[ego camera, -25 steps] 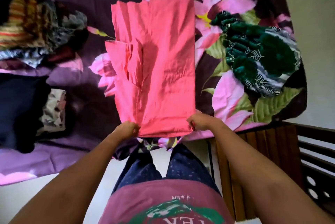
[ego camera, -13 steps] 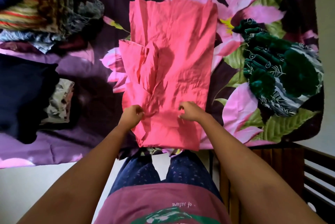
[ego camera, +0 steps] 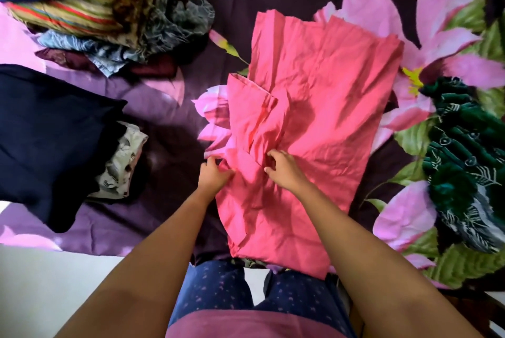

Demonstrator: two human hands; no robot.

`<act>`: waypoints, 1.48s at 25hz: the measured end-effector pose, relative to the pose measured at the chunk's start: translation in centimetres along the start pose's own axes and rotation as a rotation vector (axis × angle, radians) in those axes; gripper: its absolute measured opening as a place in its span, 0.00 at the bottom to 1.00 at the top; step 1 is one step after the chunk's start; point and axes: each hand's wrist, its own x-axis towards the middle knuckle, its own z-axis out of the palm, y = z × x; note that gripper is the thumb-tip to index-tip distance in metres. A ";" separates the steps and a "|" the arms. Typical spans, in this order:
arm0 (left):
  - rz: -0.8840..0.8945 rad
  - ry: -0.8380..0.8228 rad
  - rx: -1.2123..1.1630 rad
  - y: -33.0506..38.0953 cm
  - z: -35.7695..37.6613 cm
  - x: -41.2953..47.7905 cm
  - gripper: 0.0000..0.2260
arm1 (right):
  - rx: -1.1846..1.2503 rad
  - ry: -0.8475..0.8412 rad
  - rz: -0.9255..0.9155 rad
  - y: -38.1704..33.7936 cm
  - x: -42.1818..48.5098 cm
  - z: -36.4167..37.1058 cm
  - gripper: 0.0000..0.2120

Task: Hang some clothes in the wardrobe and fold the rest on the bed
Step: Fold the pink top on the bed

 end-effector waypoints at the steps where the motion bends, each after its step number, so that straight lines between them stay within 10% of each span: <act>1: -0.020 -0.039 -0.040 -0.2 0.2 0.3 0.30 | -0.012 -0.035 0.007 0.3 0.1 0.3 0.21; 9: -0.013 -0.115 -0.196 -1.1 0.8 -0.1 0.15 | 0.006 -0.030 -0.020 1.3 1.2 0.3 0.20; 15: 0.380 0.065 -0.259 1.0 2.6 -4.6 0.08 | 0.301 0.118 0.056 2.3 0.5 -0.1 0.12; 21: 0.227 -0.741 0.040 4.3 6.9 -6.9 0.19 | 0.647 0.508 0.287 5.4 -1.4 -2.0 0.14; 28: 0.359 0.287 -0.099 4.7 4.0 -3.7 0.05 | 0.528 0.570 0.112 4.7 -1.4 -1.9 0.07; 37: 0.426 -0.078 -0.152 8.4 3.6 0.5 0.18 | 0.872 0.493 0.266 -0.4 2.2 -2.2 0.22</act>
